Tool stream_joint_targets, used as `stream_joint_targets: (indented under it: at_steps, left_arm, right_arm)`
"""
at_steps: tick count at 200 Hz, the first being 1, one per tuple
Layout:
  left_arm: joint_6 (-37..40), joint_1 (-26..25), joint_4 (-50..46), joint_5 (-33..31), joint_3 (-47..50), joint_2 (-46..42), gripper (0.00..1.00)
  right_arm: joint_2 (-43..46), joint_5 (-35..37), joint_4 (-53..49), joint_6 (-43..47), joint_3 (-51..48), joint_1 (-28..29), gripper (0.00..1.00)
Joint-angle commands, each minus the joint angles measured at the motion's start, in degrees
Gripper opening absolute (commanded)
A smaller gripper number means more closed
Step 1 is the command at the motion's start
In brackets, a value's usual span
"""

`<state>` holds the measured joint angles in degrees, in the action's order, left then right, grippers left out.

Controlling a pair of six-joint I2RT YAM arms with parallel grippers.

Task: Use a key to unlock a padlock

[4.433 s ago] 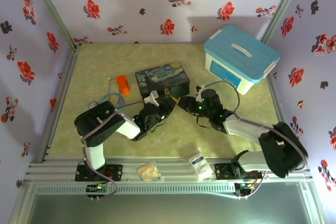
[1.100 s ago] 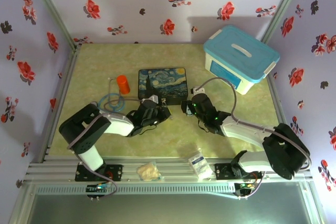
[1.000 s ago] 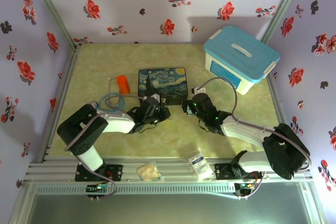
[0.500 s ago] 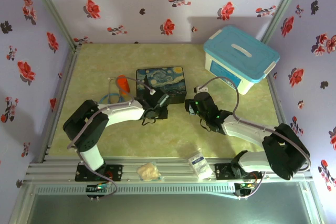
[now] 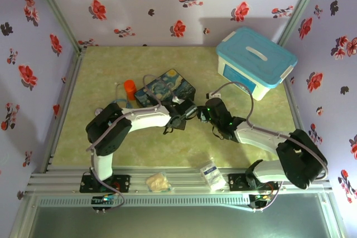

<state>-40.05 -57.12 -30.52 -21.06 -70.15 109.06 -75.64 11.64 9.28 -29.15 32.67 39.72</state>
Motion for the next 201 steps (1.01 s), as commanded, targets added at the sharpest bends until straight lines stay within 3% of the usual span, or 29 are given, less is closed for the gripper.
stream_joint_targets:
  at_steps: [1, 17, 90, 124, 165, 201]
  left_arm:
    - [0.67, -0.31, -7.53, -2.86, -0.04, 2.28, 0.12]
    - [0.73, -0.45, -7.84, -2.86, -0.20, 2.04, 0.18]
    - [-0.92, -1.60, -3.09, 4.94, 0.40, 0.80, 0.24]
    - [-0.58, -2.63, -4.93, 4.75, -1.30, 0.40, 0.28]
    - [0.62, -3.60, -9.51, 0.08, -4.70, 1.06, 0.30]
    - [0.32, -4.18, -6.26, 2.54, -2.96, -1.75, 0.37]
  right_arm:
    - [-0.57, -0.43, 1.18, -1.45, -0.03, -0.36, 0.37]
    - [-0.65, -0.40, 1.16, -1.48, -0.13, -0.35, 0.37]
    - [-1.02, -0.03, 0.59, -0.21, 1.08, -1.05, 0.38]
    - [-2.17, -0.61, 0.73, -0.75, 1.37, -1.14, 0.38]
    - [-3.12, -1.45, 1.75, -1.75, 0.54, -1.14, 0.37]
    - [-2.18, -1.37, 1.31, -1.21, 0.16, -1.12, 0.38]
